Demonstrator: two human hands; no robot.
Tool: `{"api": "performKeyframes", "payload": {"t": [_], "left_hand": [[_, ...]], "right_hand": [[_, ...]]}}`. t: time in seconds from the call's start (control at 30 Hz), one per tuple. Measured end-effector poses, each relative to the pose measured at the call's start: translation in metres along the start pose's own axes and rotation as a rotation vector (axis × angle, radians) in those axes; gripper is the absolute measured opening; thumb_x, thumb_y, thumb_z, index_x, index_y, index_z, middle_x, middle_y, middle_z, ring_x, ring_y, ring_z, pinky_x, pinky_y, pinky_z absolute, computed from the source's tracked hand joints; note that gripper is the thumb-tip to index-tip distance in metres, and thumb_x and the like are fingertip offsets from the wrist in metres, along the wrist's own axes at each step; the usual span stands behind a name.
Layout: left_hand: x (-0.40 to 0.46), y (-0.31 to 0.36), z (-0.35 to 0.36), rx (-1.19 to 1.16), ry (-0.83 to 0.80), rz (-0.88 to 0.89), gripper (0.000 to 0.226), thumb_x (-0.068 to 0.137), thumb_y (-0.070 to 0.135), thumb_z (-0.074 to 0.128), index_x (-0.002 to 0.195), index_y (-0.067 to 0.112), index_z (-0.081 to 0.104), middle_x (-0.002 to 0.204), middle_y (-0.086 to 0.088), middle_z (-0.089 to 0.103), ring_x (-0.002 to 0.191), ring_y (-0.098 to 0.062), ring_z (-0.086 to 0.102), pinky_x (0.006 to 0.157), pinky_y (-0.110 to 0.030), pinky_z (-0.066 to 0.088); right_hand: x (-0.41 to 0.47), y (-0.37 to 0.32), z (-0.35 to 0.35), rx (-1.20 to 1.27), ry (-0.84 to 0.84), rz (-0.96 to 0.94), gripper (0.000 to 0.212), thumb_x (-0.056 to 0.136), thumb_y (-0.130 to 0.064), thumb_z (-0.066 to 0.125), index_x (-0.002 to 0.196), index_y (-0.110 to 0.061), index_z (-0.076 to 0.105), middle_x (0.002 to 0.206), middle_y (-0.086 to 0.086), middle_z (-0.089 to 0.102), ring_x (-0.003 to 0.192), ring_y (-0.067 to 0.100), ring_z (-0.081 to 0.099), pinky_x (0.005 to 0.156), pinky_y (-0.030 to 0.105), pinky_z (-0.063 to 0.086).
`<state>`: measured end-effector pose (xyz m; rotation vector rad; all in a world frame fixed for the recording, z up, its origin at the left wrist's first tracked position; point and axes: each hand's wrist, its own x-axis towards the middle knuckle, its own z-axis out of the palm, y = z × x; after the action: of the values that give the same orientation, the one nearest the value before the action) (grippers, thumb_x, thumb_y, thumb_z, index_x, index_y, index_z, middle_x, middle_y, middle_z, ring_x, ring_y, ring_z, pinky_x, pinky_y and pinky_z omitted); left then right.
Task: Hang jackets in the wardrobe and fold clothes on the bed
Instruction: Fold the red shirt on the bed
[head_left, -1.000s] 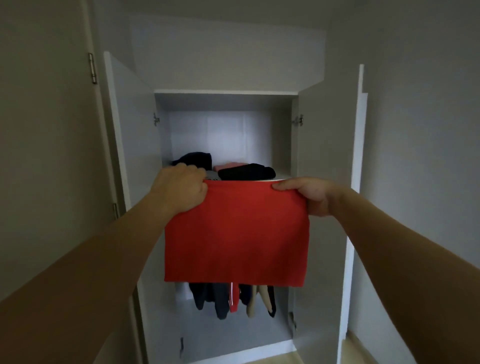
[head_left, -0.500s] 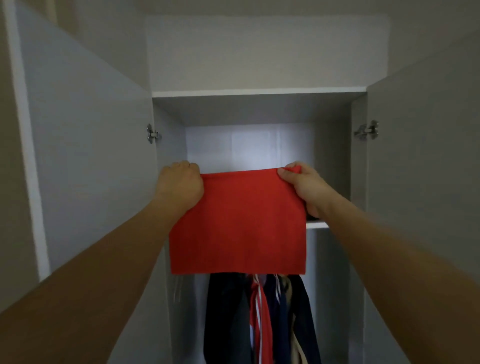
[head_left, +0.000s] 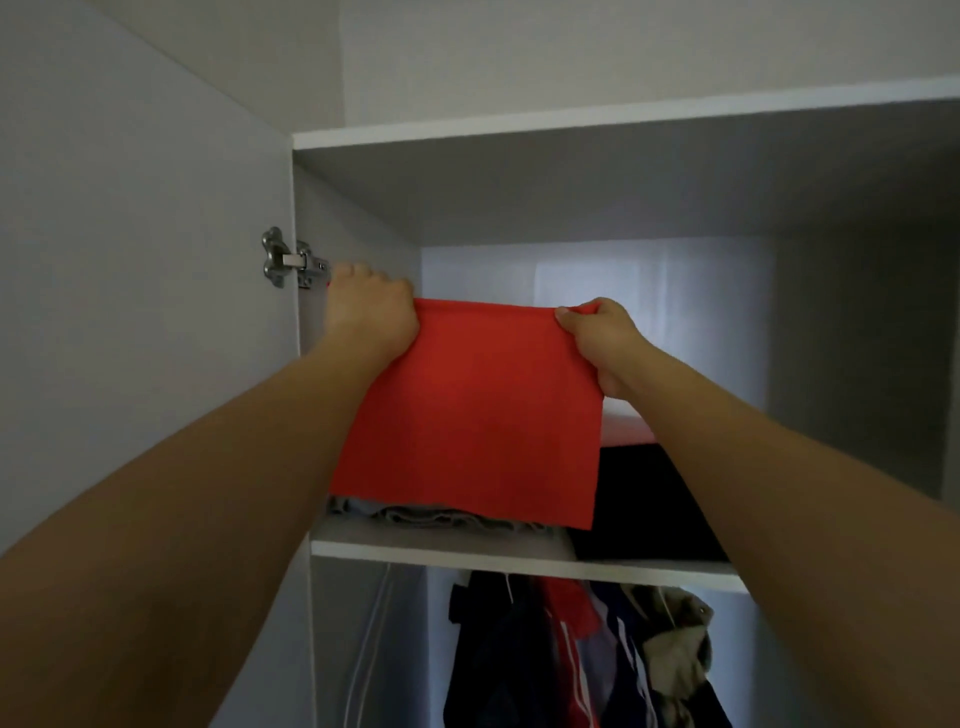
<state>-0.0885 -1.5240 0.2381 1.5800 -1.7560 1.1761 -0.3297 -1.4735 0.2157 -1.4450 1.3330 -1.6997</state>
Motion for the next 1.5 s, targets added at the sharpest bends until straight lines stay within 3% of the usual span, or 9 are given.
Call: {"api": "performKeyframes", "payload": {"t": [0.17,0.27,0.37,0.5,0.67,0.73,0.93,1.33,1.5], "left_hand": [[0.027,0.009,0.077,0.121,-0.247,0.008,0.035,0.091,0.026,0.040,0.111,0.015,0.066,0.117,-0.011,0.066,0.113,-0.029,0.056,0.101,-0.037,0.031],[0.032,0.019,0.131,0.117,-0.379,0.005,0.038,0.092,0.027,0.037,0.118,0.017,0.064,0.124,-0.006,0.064,0.116,-0.024,0.058,0.104,-0.037,0.030],[0.027,0.032,0.187,0.051,-0.520,0.004,0.036,0.094,0.029,0.038,0.120,0.020,0.063,0.124,-0.003,0.063,0.115,-0.022,0.058,0.103,-0.038,0.031],[0.007,0.048,0.243,-0.100,-0.591,-0.028,0.032,0.093,0.036,0.046,0.117,0.023,0.064,0.119,-0.002,0.065,0.111,-0.023,0.060,0.101,-0.037,0.035],[-0.020,0.058,0.282,-0.269,-0.511,-0.165,0.020,0.089,0.034,0.052,0.090,0.022,0.068,0.105,-0.005,0.069,0.101,-0.025,0.062,0.092,-0.033,0.039],[-0.031,0.064,0.294,-0.339,-0.512,-0.215,0.017,0.088,0.032,0.051,0.088,0.019,0.061,0.108,-0.008,0.067,0.105,-0.027,0.057,0.096,-0.035,0.033],[-0.042,0.067,0.311,-0.442,-0.684,-0.266,0.056,0.091,0.034,0.040,0.142,0.010,0.035,0.146,-0.016,0.037,0.135,-0.032,0.033,0.111,-0.041,0.020],[-0.046,0.068,0.308,-0.377,-0.803,-0.221,0.062,0.094,0.037,0.032,0.150,0.012,0.024,0.155,-0.015,0.026,0.141,-0.031,0.024,0.115,-0.040,0.013],[-0.026,0.066,0.289,-0.254,-0.889,-0.116,0.057,0.097,0.036,0.037,0.148,0.009,0.033,0.147,-0.016,0.039,0.133,-0.032,0.041,0.109,-0.042,0.031]], "right_hand": [[0.054,0.050,0.040,-0.056,-0.098,0.268,0.016,0.096,-0.010,0.057,0.084,-0.001,0.060,0.064,0.012,0.064,0.049,0.021,0.060,0.040,0.027,0.050],[0.089,0.094,0.066,-0.255,-0.128,0.308,0.026,0.098,-0.011,0.053,0.113,0.009,0.059,0.094,0.021,0.067,0.082,0.030,0.066,0.071,0.040,0.056],[0.116,0.138,0.086,-0.459,-0.143,0.274,0.036,0.103,-0.019,0.042,0.127,0.006,0.052,0.128,0.023,0.056,0.117,0.034,0.055,0.097,0.036,0.045],[0.132,0.200,0.091,-0.782,-0.059,0.209,0.040,0.103,-0.028,0.036,0.125,-0.002,0.056,0.127,0.020,0.057,0.117,0.034,0.054,0.093,0.036,0.044],[0.138,0.247,0.097,-0.743,0.021,0.194,0.034,0.100,-0.025,0.045,0.115,0.003,0.058,0.117,0.022,0.061,0.106,0.035,0.059,0.073,0.028,0.038],[0.138,0.253,0.098,-0.735,0.037,0.206,0.034,0.098,-0.024,0.048,0.120,0.002,0.053,0.119,0.022,0.059,0.106,0.036,0.060,0.075,0.032,0.043],[0.141,0.261,0.096,-0.891,-0.058,0.182,0.030,0.099,-0.018,0.042,0.119,0.001,0.055,0.123,0.021,0.056,0.109,0.035,0.057,0.081,0.035,0.045],[0.139,0.258,0.095,-0.968,-0.110,0.175,0.034,0.099,-0.016,0.038,0.125,-0.002,0.055,0.129,0.021,0.055,0.116,0.035,0.055,0.093,0.041,0.047],[0.136,0.238,0.094,-0.937,-0.151,0.195,0.035,0.102,-0.017,0.037,0.128,0.000,0.054,0.131,0.021,0.054,0.119,0.033,0.053,0.096,0.037,0.044]]}}
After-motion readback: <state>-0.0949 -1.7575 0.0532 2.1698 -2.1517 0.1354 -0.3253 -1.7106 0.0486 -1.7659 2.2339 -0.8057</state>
